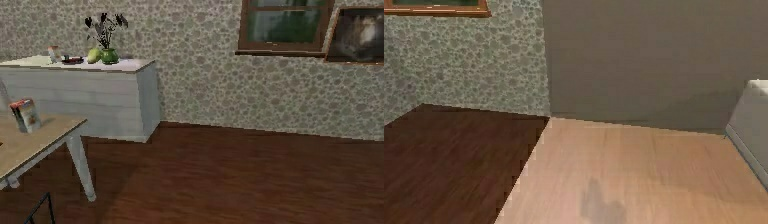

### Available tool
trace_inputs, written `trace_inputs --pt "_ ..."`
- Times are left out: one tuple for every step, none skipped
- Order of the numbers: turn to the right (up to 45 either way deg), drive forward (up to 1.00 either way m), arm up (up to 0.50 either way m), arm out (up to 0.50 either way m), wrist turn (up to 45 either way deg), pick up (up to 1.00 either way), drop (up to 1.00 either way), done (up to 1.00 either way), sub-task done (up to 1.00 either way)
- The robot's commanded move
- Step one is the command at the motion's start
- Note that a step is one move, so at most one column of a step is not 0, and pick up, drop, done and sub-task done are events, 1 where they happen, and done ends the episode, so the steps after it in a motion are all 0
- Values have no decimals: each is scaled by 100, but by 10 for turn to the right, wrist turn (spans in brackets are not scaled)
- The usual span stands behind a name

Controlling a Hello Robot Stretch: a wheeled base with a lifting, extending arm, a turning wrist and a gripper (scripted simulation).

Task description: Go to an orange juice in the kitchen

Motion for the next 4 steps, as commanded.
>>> trace_inputs --pt "0 75 0 0 0 0 0 0 0" --pt "-120 0 0 0 0 0 0 0 0" --pt "-30 0 0 0 0 0 0 0 0" --pt "0 15 0 0 0 0 0 0 0"
